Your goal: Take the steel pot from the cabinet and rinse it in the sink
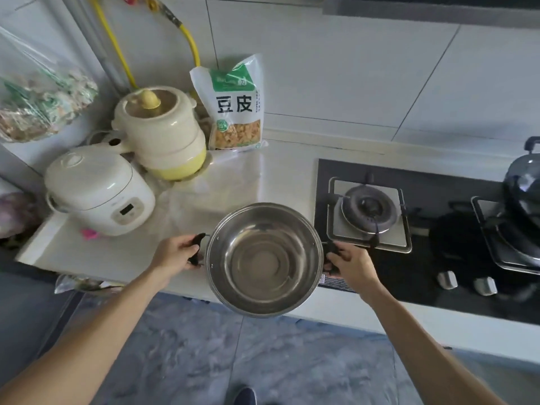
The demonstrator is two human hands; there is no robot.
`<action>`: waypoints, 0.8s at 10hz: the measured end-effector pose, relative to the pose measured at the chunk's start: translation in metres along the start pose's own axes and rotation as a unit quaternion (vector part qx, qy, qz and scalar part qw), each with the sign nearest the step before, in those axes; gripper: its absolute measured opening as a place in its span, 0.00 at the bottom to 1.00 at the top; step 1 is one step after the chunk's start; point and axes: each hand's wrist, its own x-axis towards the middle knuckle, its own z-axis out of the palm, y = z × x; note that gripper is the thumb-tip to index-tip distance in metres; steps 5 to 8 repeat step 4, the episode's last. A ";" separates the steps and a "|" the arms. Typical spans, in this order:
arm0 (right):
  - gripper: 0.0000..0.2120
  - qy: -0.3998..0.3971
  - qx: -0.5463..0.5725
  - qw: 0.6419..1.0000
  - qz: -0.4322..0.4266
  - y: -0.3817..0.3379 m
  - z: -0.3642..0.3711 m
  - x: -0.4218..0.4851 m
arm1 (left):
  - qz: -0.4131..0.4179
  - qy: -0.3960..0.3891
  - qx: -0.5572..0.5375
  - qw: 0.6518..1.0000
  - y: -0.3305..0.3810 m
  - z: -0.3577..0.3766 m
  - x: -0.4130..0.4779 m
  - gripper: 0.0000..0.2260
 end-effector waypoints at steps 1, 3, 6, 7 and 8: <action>0.11 0.029 -0.012 1.000 0.005 0.014 0.006 -0.003 | 0.006 -0.002 0.004 1.000 -0.011 0.005 0.008 0.16; 0.16 0.048 -0.059 0.997 -0.012 0.023 0.004 -0.014 | 0.064 -0.004 0.124 0.990 -0.002 0.007 0.010 0.13; 0.18 0.084 -0.146 0.985 -0.043 0.007 -0.003 -0.022 | 0.126 0.055 0.260 0.956 0.023 0.003 -0.011 0.14; 0.18 0.084 -0.146 0.985 -0.043 0.007 -0.003 -0.022 | 0.126 0.055 0.260 0.956 0.023 0.003 -0.011 0.14; 0.18 0.084 -0.146 0.985 -0.043 0.007 -0.003 -0.022 | 0.126 0.055 0.260 0.956 0.023 0.003 -0.011 0.14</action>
